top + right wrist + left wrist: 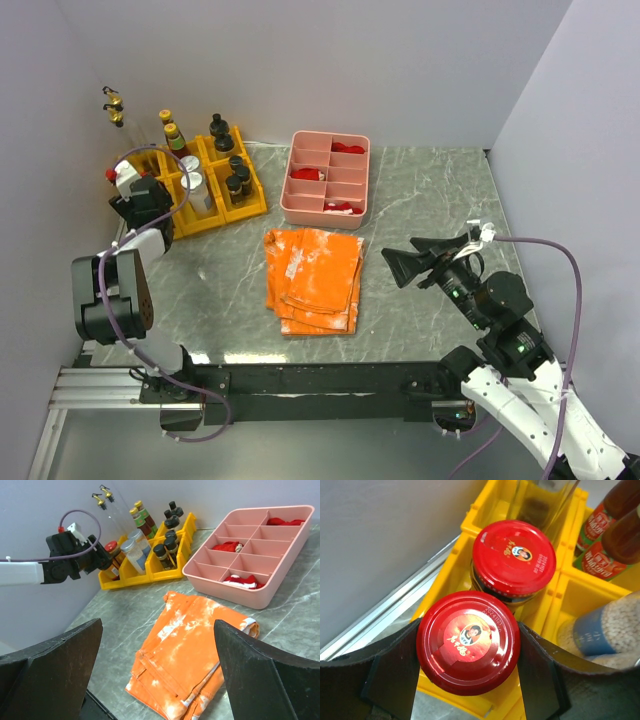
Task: Organize the condiment bottles
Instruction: Place the bottle in the storage box, then reset both arms
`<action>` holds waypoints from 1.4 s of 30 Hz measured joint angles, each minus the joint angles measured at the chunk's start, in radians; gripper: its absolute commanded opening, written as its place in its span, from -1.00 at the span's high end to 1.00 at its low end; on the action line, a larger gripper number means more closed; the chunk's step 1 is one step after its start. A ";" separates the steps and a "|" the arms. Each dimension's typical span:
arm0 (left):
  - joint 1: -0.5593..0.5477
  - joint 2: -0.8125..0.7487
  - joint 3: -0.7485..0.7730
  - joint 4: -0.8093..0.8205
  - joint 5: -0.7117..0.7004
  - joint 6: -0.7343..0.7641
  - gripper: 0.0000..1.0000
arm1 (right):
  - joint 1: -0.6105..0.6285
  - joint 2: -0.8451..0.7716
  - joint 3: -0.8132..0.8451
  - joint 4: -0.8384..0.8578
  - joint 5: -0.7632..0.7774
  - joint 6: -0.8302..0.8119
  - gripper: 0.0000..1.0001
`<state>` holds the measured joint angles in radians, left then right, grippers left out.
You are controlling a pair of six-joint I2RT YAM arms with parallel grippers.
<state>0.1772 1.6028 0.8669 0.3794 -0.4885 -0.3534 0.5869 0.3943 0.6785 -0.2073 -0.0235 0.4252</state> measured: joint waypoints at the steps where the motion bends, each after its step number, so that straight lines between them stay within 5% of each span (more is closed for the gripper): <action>1: 0.000 0.008 0.006 0.004 0.003 0.000 -0.21 | 0.000 0.006 0.000 0.004 0.000 -0.001 -1.00; 10: -0.002 0.018 0.024 0.021 0.016 -0.008 -0.99 | 0.000 0.028 0.000 0.014 -0.001 -0.003 -1.00; 20: -0.008 -0.211 0.066 -0.107 0.032 -0.071 -0.93 | 0.000 0.043 0.002 -0.008 0.017 0.023 -1.00; 27: -0.032 -0.341 0.223 -0.319 0.277 -0.109 -0.93 | 0.000 0.163 0.076 -0.125 0.095 0.039 -1.00; 42: -0.533 -0.493 0.227 -0.420 0.895 -0.050 -0.93 | 0.000 0.204 0.203 -0.207 0.192 0.014 -1.00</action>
<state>-0.3561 1.1095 1.0939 -0.0410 0.4065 -0.4034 0.5869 0.5983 0.8810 -0.4141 0.1684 0.4389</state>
